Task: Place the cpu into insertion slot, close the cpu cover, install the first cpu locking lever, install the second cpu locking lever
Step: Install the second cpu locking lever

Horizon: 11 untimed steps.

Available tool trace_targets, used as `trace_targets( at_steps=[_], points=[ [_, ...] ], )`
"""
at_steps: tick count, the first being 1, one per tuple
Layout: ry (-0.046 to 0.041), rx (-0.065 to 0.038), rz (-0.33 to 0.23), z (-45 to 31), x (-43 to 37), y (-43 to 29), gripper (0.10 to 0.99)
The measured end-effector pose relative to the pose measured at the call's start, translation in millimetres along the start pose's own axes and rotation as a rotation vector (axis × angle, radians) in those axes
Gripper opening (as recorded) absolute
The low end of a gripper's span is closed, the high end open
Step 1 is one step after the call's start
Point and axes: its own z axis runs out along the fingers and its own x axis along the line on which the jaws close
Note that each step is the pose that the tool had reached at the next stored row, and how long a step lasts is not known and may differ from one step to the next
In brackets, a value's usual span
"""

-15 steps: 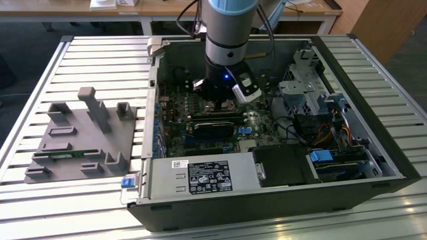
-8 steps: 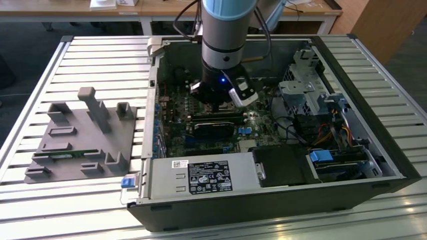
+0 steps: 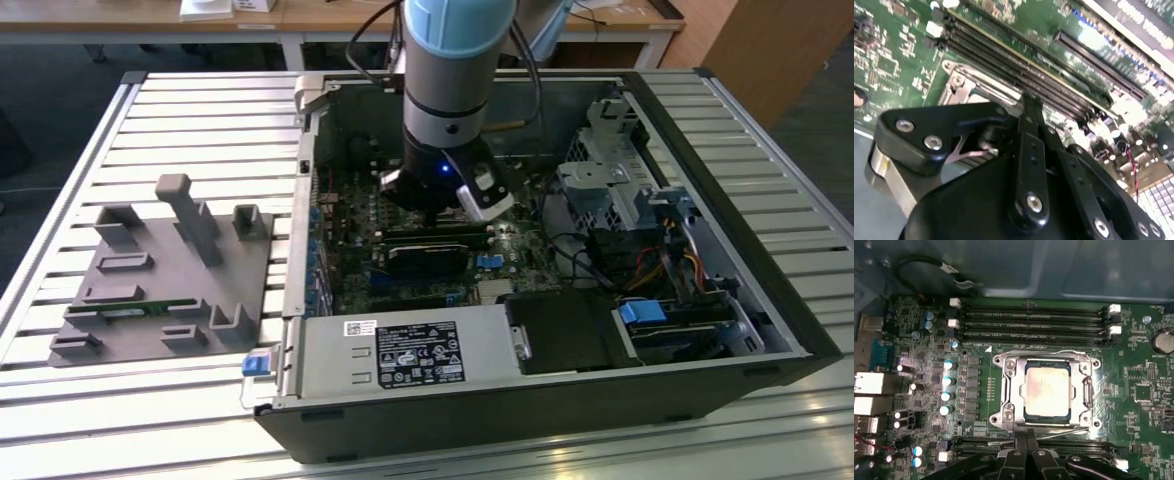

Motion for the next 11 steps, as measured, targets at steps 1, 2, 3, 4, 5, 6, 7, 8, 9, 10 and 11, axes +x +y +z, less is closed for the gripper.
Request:
trace_targets(
  at_steps=[1,2,3,4,5,6,7,8,9,10,11],
  points=[
    [-0.0002,-0.008,0.0,-0.2,0.0,-1.8,0.106],
    [-0.0003,-0.015,0.0,-0.4,0.5,-3.4,0.106],
    [-0.0004,-0.022,0.0,-0.7,1.6,-5.1,0.106],
    [-0.0004,-0.028,0.0,-0.9,2.7,-6.7,0.106],
    [-0.0005,-0.034,0.0,-1.0,3.9,-8.2,0.106],
    [-0.0006,-0.041,0.0,-1.0,5.3,-9.5,0.106],
    [-0.0008,-0.047,0.0,-0.9,6.8,-10.7,0.106],
    [-0.0008,-0.053,0.0,-0.7,8.2,-11.9,0.106],
    [-0.0009,-0.057,0.0,-0.1,9.3,-12.9,0.106],
    [-0.0009,-0.06,0.0,0.9,10.1,-13.5,0.106],
    [-0.0009,-0.063,0.0,1.9,11.0,-14.0,0.106]
  ],
)
